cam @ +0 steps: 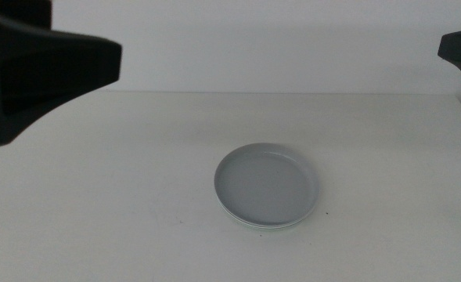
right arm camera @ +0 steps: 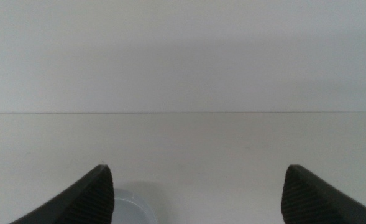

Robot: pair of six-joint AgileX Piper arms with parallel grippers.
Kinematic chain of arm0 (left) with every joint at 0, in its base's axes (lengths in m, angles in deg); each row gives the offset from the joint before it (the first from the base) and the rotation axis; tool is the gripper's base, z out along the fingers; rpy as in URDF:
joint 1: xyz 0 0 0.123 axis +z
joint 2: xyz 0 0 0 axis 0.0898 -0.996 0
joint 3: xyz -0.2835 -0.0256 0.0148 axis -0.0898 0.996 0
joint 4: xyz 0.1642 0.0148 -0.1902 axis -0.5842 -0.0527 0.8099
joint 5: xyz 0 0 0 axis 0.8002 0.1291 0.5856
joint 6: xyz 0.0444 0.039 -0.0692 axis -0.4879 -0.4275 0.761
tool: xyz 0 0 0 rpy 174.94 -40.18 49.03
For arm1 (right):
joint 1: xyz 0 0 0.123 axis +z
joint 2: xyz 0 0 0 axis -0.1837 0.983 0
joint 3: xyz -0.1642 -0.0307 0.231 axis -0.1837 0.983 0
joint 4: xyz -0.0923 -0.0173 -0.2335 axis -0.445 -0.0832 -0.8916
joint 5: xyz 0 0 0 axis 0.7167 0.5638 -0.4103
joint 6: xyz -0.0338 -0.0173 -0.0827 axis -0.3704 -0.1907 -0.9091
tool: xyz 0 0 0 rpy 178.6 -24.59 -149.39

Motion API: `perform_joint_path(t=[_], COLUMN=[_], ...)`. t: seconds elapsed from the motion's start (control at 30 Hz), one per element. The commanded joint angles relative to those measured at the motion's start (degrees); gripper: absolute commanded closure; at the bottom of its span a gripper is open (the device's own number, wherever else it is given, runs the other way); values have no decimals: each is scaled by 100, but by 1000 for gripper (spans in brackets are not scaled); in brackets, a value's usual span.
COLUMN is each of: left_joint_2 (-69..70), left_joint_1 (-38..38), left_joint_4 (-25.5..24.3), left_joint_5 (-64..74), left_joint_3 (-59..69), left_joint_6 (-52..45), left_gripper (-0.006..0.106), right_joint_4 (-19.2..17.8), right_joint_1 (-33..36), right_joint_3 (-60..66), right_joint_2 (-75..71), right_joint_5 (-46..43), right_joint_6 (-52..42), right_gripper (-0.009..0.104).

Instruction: Stack the three bowls on top of each other.

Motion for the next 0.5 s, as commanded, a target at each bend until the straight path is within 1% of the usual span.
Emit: perform_joint_path(t=[0.0,0.03,0.13,0.2,0.23,0.27,0.33,0.37,0.47], left_joint_2=[162,293,598,810,899,982,1081,1132,1158], left_joint_1=[102,270,734,1099,1270,1427,1649,1746,1840], left_joint_4=[-357,-593,-898,-1422,-1805,-2221,-2684,-2813,-2985], left_joint_5=[-443,-799,-1940,-2589,-2785,-2878,-2889,-2889,-2905], left_joint_3=[279,541,1231,1663,1854,2002,2201,2262,2287], left_joint_6=[177,370,1311,1954,2271,2605,3239,3342,3312], left_gripper=[7,7,7,7,7,7,7,7,7], right_joint_4=[-39,-39,-39,-39,-39,-39,-39,-39,-39], right_joint_1=[-52,-52,-52,-52,-52,-52,-52,-52,-52], right_joint_3=[48,48,48,48,48,48,48,48,48], right_joint_2=[-22,-22,-22,-22,-22,-22,-22,-22,-22], right_joint_5=[-66,-79,-79,-79,-79,-79,-79,-79,-79], right_joint_6=[2,2,2,2,2,2,2,2,2], right_gripper=[2,2,2,2,2,2,2,2,2])
